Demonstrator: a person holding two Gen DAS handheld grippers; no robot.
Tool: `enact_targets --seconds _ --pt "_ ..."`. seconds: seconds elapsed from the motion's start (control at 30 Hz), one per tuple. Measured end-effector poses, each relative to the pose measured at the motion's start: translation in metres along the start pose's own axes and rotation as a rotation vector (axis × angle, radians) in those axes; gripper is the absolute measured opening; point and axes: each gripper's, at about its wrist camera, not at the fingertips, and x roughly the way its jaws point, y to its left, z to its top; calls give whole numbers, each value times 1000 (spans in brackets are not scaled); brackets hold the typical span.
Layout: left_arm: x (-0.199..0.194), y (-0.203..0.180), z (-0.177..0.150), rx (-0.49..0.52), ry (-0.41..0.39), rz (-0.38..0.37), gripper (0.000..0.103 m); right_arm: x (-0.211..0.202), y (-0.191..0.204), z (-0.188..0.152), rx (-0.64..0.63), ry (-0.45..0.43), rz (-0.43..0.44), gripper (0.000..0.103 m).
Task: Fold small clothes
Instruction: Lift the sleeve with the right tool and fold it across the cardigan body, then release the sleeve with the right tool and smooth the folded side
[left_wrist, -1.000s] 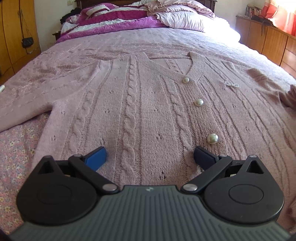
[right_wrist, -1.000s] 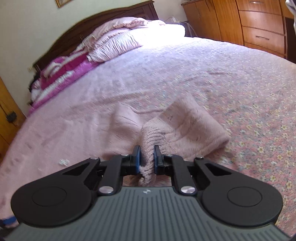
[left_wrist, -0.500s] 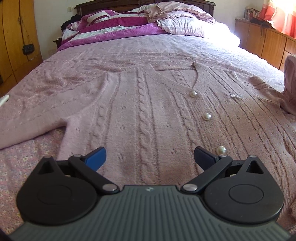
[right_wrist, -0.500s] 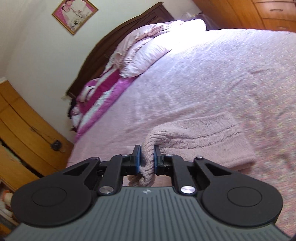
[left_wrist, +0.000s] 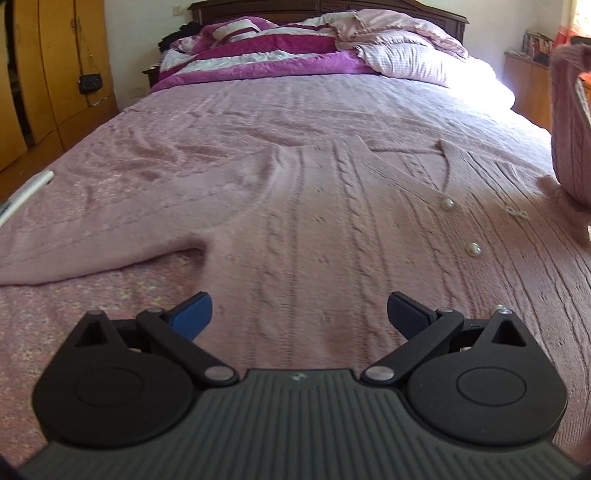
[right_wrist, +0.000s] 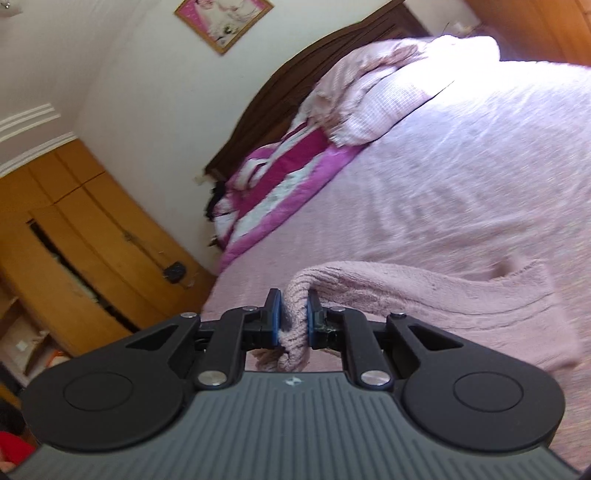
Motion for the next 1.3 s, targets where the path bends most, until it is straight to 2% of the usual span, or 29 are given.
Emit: enact_targets --seconds 0.33,0.53,0.8,0.9,0.97,1.03,1.2,1.3 --pt "-10 22 2 -41 -25 24 103 72 42 -39 17 115 91 15" --pt "-9 26 1 -47 -26 21 103 126 48 -73 10 237 63 15" --pt "-4 30 -2 -37 -23 32 103 188 34 -118 13 382 16 16" --pt "-1 33 -3 -38 -18 37 103 200 30 -128 22 393 -3 29" --pt "1 35 -2 -40 -18 40 103 204 28 -132 24 395 -20 56" --pt "1 36 -2 -45 -17 42 103 202 28 -133 4 378 -21 65" --pt "4 36 -3 -54 -11 45 103 187 25 -128 -66 354 -32 73" --pt "5 35 -3 -52 -10 43 103 170 21 -126 -123 341 -72 75"
